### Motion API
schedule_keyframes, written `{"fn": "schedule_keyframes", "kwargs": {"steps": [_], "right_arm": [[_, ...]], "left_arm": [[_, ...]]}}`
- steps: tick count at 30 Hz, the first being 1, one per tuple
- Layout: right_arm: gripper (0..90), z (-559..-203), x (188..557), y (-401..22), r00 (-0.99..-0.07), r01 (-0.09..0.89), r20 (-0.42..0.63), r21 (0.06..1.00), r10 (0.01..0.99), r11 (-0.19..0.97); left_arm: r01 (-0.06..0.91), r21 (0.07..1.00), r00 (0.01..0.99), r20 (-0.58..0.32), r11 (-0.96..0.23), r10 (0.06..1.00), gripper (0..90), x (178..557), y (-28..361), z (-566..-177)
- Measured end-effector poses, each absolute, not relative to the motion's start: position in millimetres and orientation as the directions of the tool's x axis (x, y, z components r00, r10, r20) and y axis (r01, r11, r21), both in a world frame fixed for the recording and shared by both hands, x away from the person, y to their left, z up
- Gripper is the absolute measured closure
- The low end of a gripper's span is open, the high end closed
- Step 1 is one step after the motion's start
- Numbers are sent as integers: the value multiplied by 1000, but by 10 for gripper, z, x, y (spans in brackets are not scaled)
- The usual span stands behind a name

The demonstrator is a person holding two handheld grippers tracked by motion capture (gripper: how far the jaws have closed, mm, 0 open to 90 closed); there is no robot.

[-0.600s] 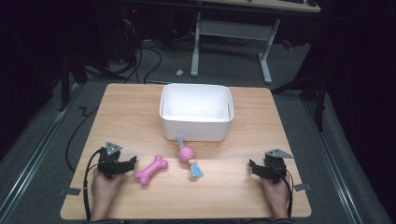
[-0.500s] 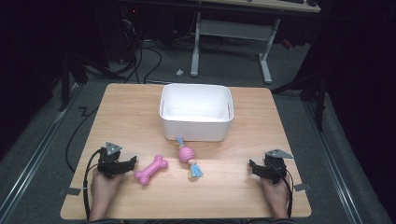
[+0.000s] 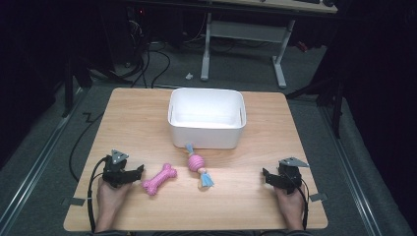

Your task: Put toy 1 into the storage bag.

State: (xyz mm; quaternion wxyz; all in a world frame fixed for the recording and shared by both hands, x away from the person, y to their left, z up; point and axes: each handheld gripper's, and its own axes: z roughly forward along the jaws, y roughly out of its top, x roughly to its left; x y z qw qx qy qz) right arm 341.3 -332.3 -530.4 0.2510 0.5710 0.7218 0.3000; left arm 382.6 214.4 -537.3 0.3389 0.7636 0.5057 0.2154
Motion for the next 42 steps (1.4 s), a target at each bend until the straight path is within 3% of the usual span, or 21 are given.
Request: {"fn": "schedule_keyframes", "kwargs": {"steps": [26,42], "right_arm": [[272,-5304,3412,-3323,-222,674,-20,720,975,168],[272,-5304,3412,-3323,-222,674,-20,720,975,168]], "left_arm": [[577,797,420,-98,-182,902,227,3676,2287,-5215],[506,838,519,-108,-203,848,232,3437,2136,-4946]]}}
